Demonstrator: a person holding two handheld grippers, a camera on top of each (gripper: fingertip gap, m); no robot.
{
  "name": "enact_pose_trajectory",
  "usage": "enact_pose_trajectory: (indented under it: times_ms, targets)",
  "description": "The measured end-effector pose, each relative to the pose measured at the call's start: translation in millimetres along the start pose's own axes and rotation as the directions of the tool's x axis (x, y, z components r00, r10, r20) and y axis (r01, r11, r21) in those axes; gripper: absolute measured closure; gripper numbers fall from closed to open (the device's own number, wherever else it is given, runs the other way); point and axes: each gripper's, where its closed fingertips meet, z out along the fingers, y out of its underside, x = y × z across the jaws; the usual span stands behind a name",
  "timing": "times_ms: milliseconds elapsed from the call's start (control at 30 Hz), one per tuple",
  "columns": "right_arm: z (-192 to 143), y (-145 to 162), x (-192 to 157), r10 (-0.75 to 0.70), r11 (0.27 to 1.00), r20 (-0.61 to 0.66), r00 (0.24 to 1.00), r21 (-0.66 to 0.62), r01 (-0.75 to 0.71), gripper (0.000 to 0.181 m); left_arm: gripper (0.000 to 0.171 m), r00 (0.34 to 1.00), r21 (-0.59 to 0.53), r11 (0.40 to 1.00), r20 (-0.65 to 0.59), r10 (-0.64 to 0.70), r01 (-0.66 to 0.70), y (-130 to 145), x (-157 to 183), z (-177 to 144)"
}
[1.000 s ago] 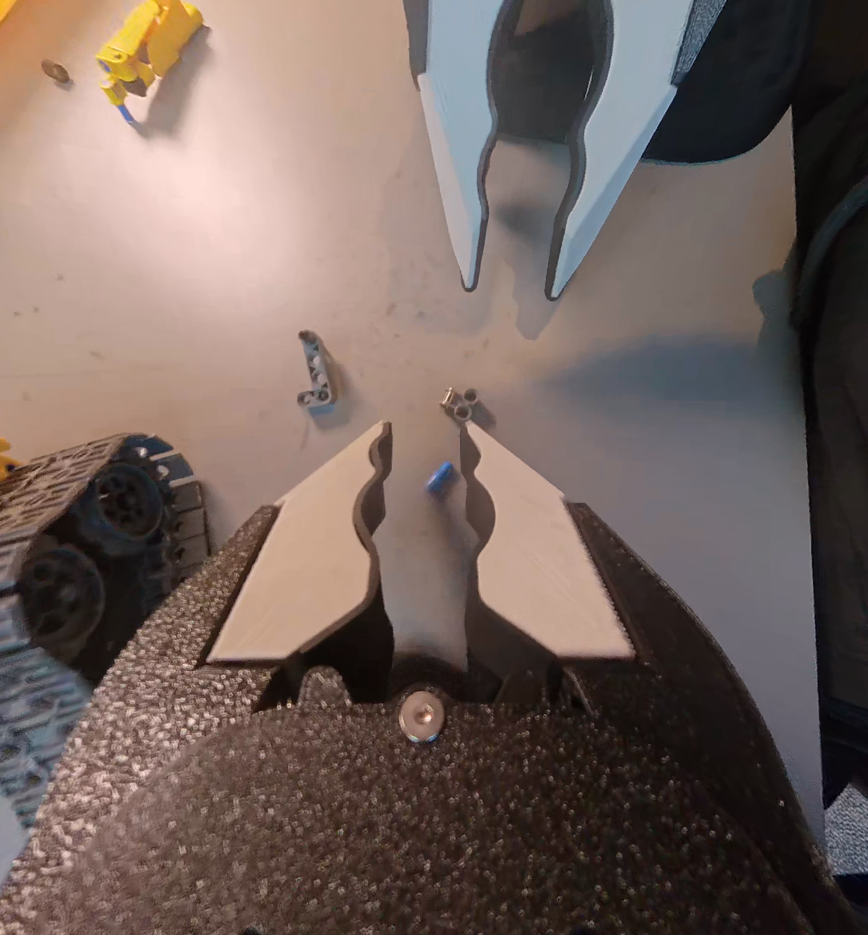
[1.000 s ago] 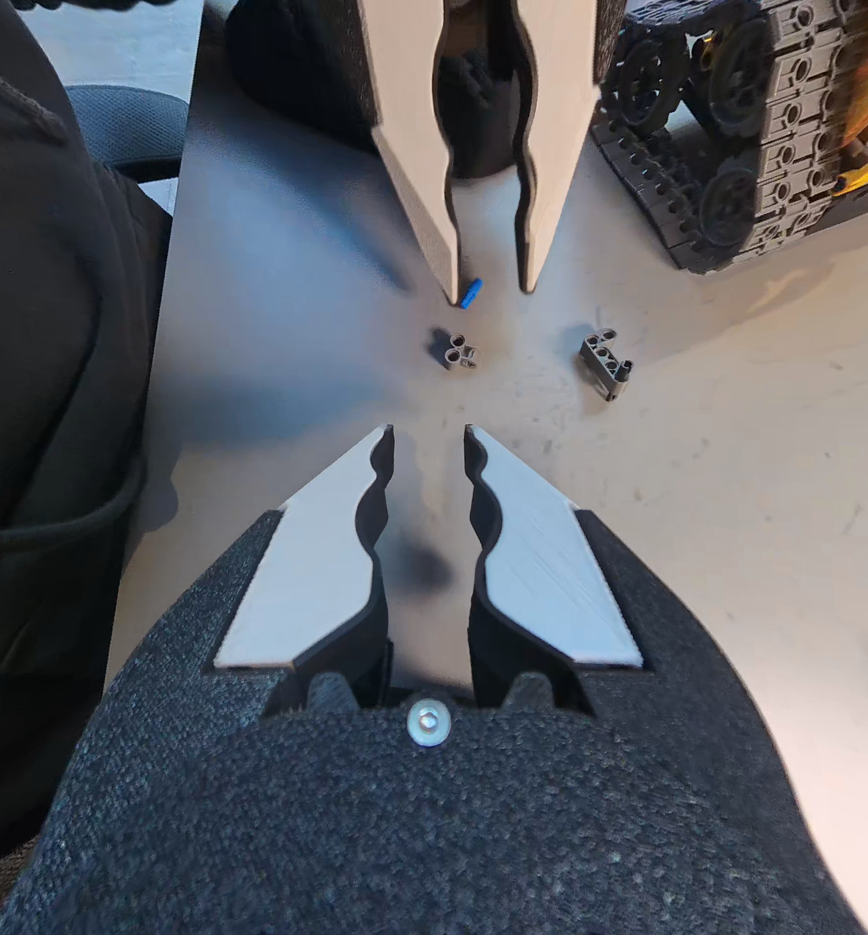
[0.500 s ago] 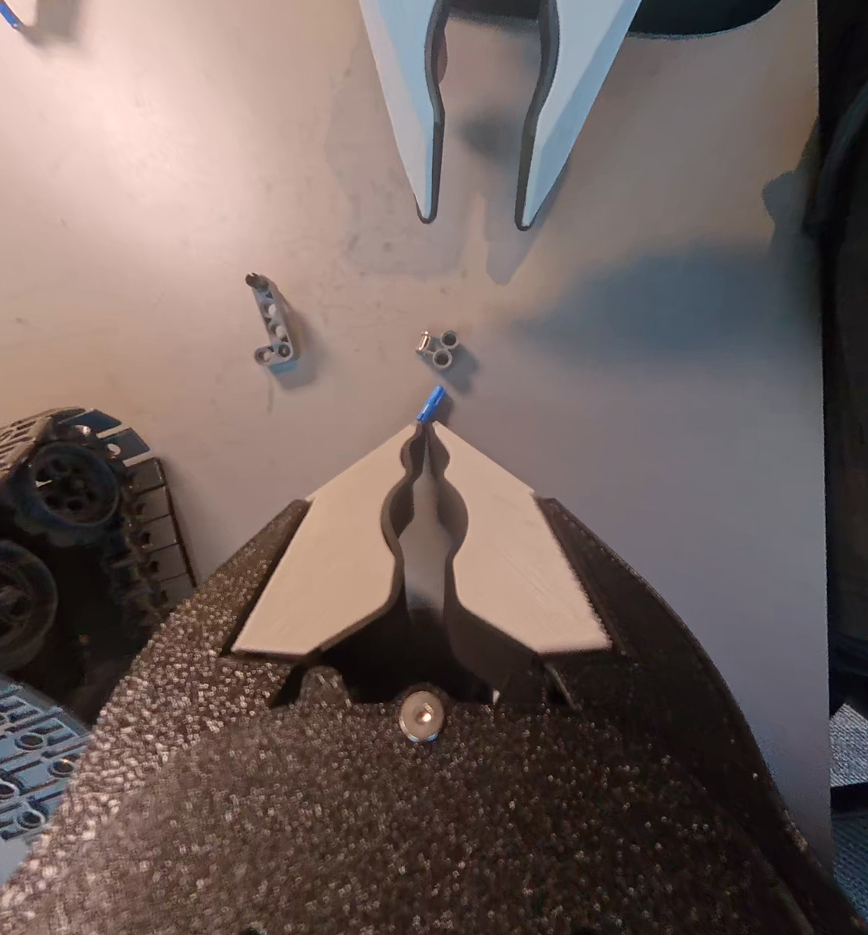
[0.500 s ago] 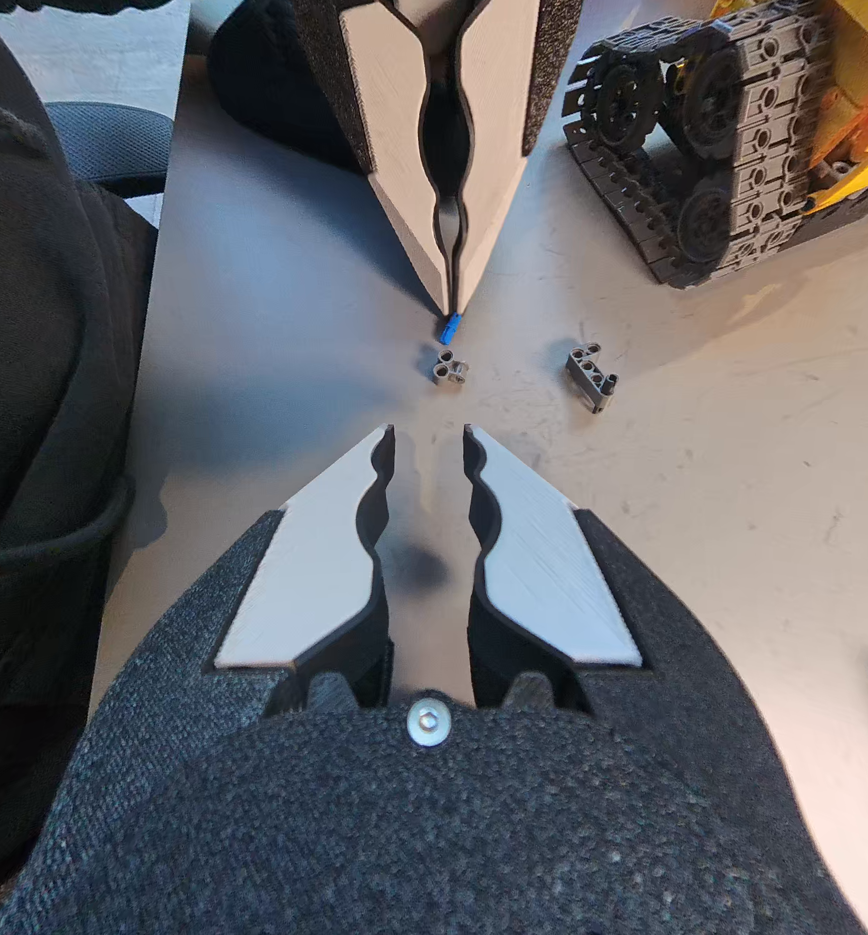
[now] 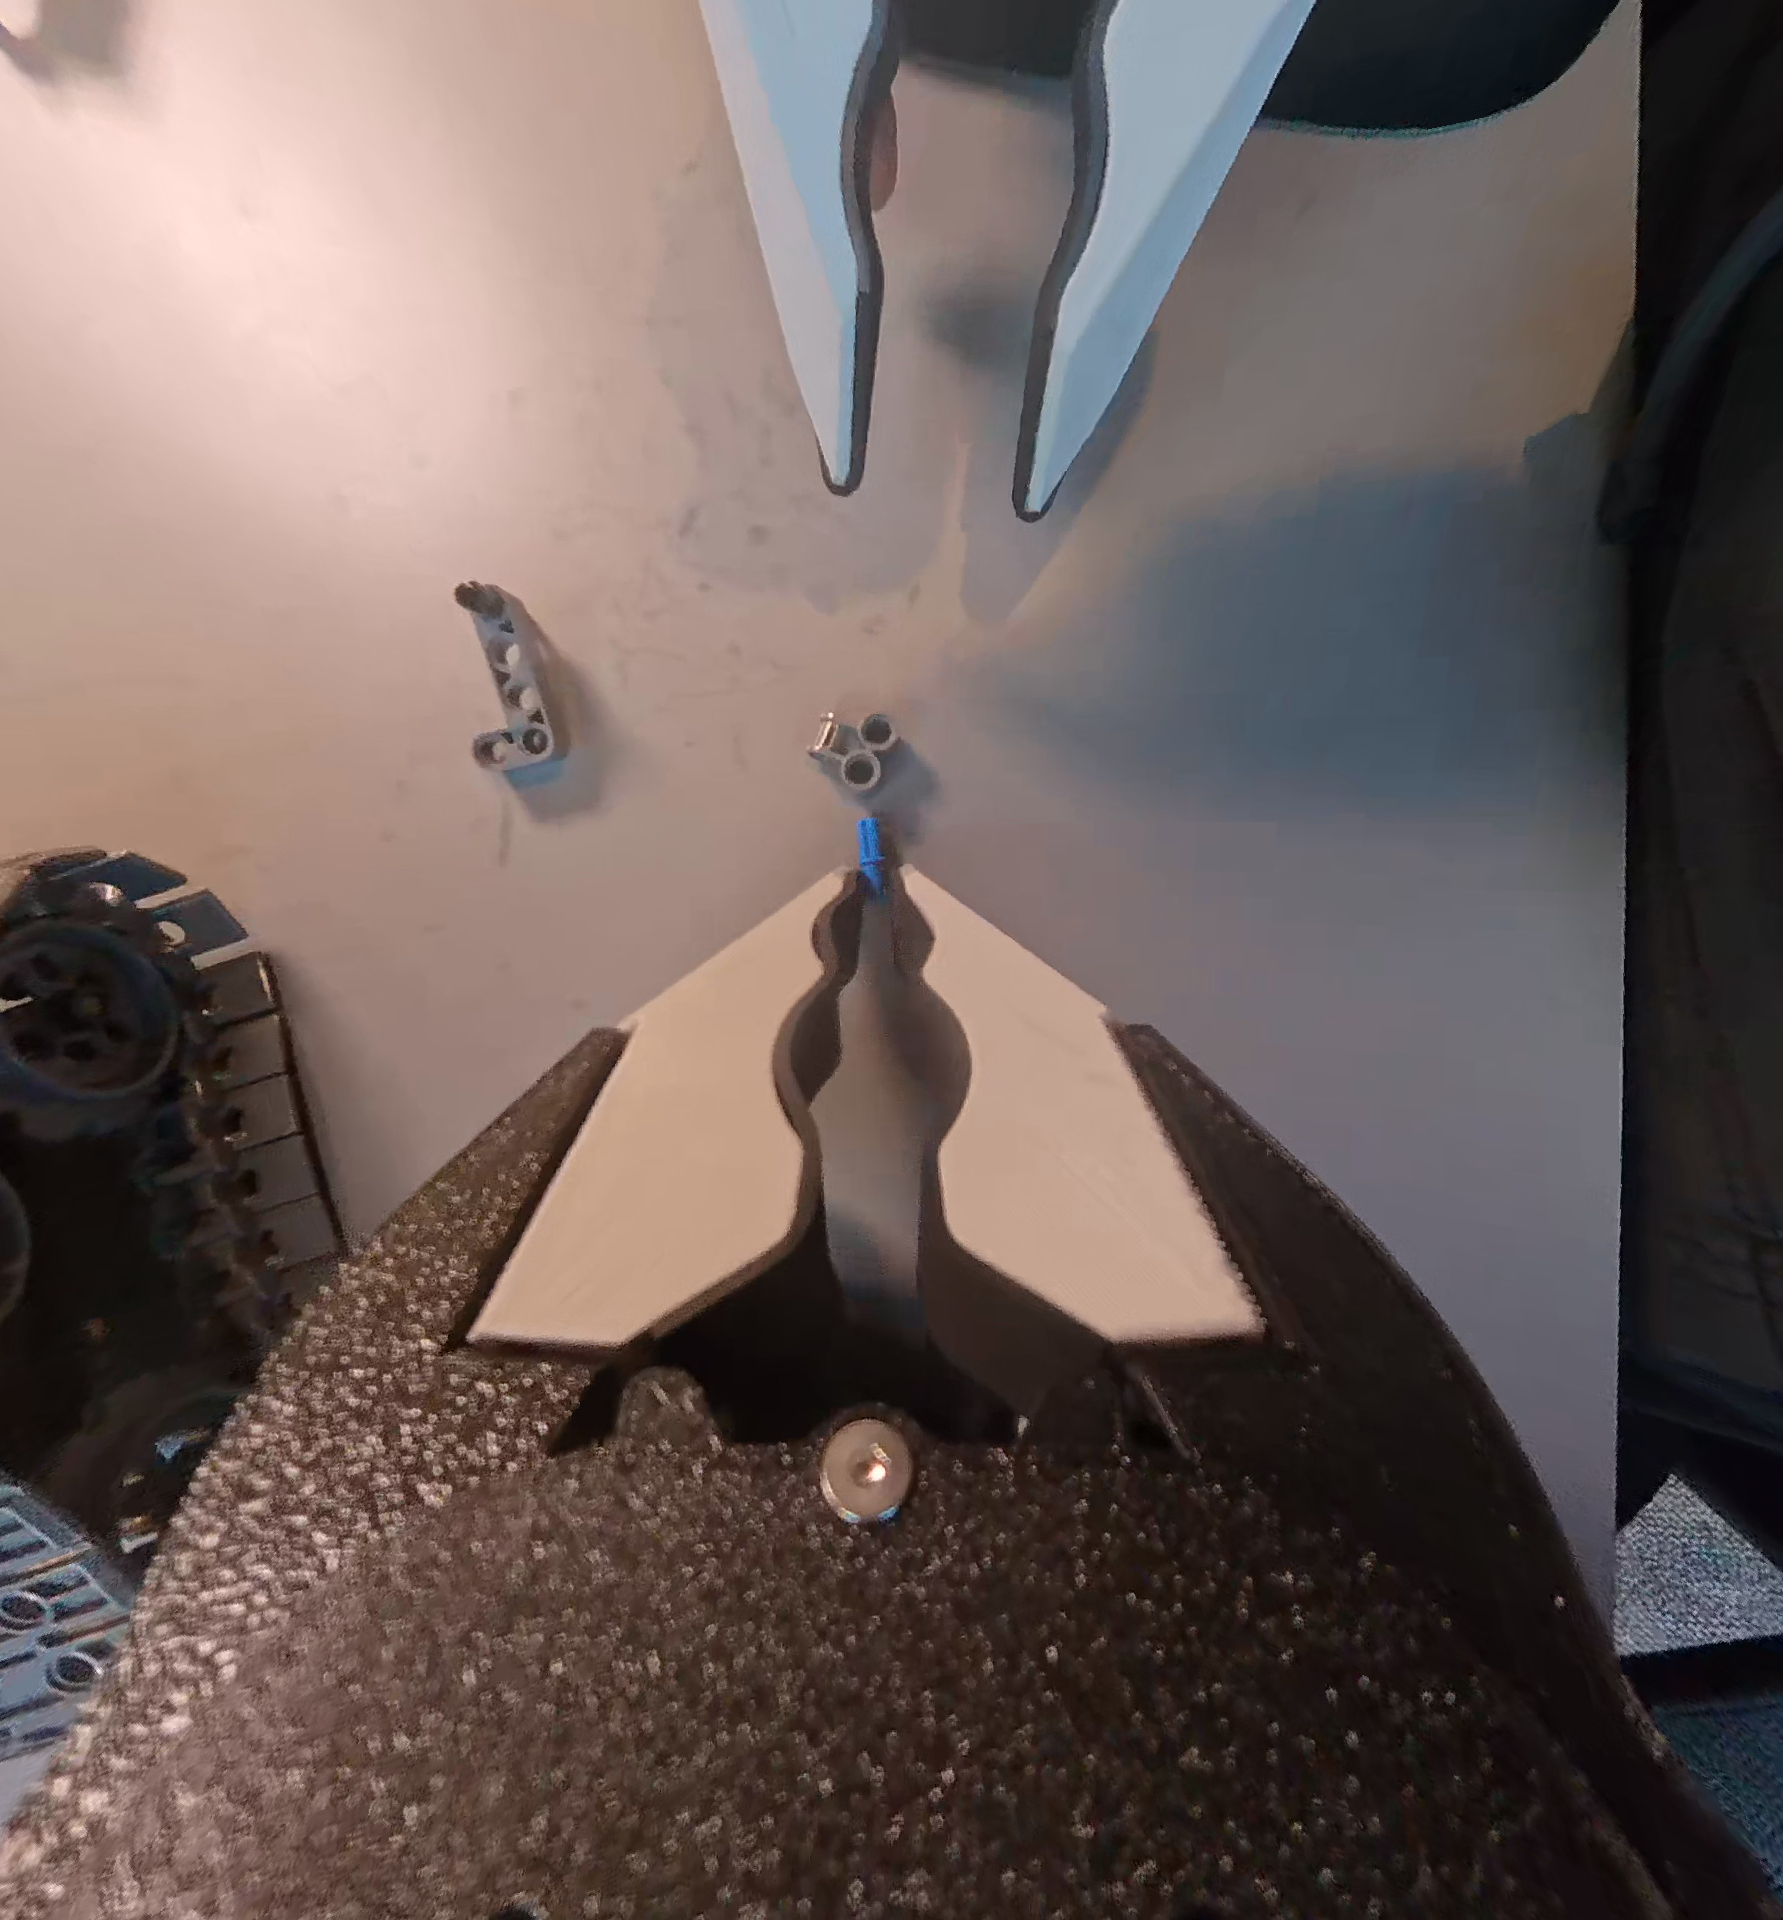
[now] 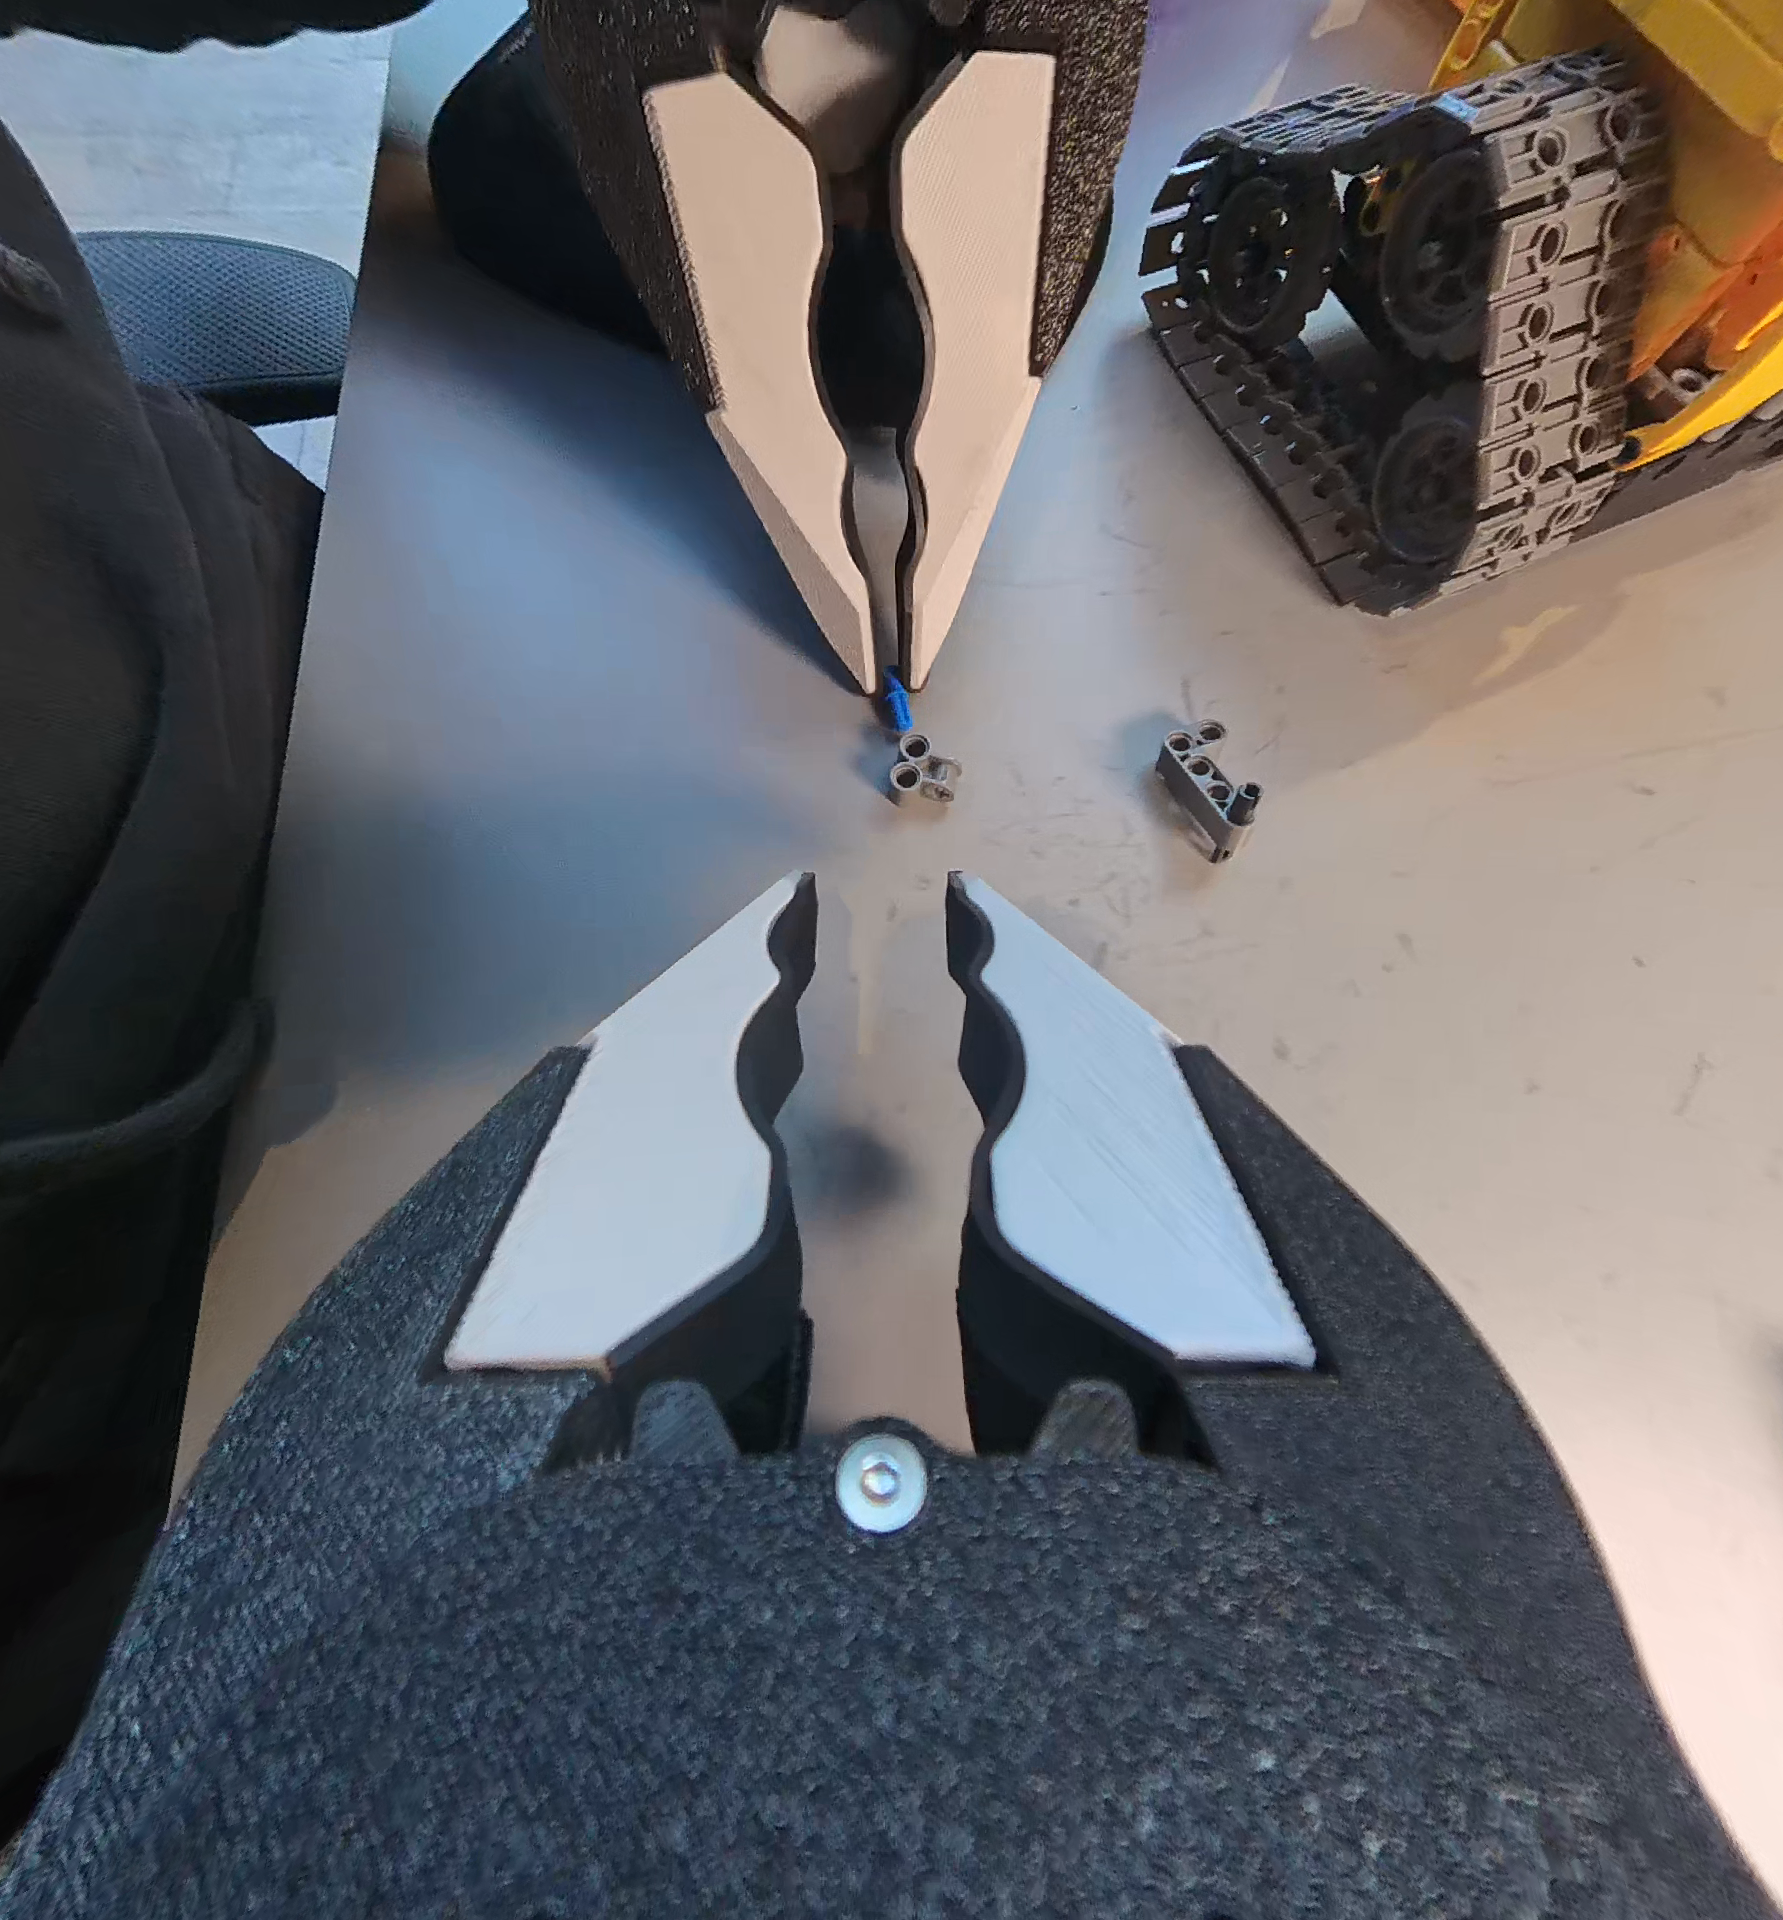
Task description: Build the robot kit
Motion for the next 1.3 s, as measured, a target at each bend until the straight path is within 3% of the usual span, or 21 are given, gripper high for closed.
enact_pose_trajectory:
  times_ms: [100,167,200,300,400,467,567,967,1167,1300]
  targets:
    - [-2,-5,3,-0.014,0.999,-0.033,0.999,0.03,0.015,0.159,0.168,0.998,0.028,0.998,0.025,-0.054,0.053,-4,0,-2]
    - [-8,-17,5,-0.033,0.994,-0.068,0.997,0.105,0.04,0.16,0.168,0.987,0.176,0.971,-0.009,-0.161,0.16,-22,0,-13]
    - [-13,-26,6,-0.053,0.984,-0.091,0.994,0.163,0.068,0.16,0.168,0.971,0.278,0.93,-0.045,-0.236,0.239,-35,-2,-22]
    - [-37,-66,2,-0.11,0.901,-0.19,0.976,0.395,0.178,0.161,0.169,0.879,0.532,0.7,-0.261,-0.4,0.476,-72,-8,-55]
    - [-51,-85,10,-0.106,0.855,-0.311,0.944,0.457,0.246,0.16,0.169,0.769,0.618,0.46,-0.476,-0.427,0.638,-93,-16,-80]
    - [-57,-91,18,-0.103,0.839,-0.394,0.913,0.458,0.293,0.158,0.169,0.706,0.613,0.353,-0.58,-0.406,0.707,-101,-19,-88]
    - [-61,-98,17,-0.12,0.826,-0.433,0.893,0.455,0.332,0.155,0.169,0.631,0.579,0.254,-0.691,-0.352,0.775,-111,-17,-92]
    - [-63,-97,14,-0.204,0.818,-0.451,0.869,0.409,0.405,0.165,0.169,0.487,0.452,0.188,-0.84,-0.24,0.872,-124,-1,-86]
    - [-66,-97,2,-0.296,0.792,-0.338,0.893,0.435,0.428,0.165,0.168,0.364,0.338,0.167,-0.917,-0.162,0.926,-125,10,-88]
    - [-69,-97,-5,-0.306,0.798,-0.18,0.935,0.488,0.355,0.165,0.167,0.314,0.291,0.178,-0.942,-0.119,0.94,-127,16,-89]
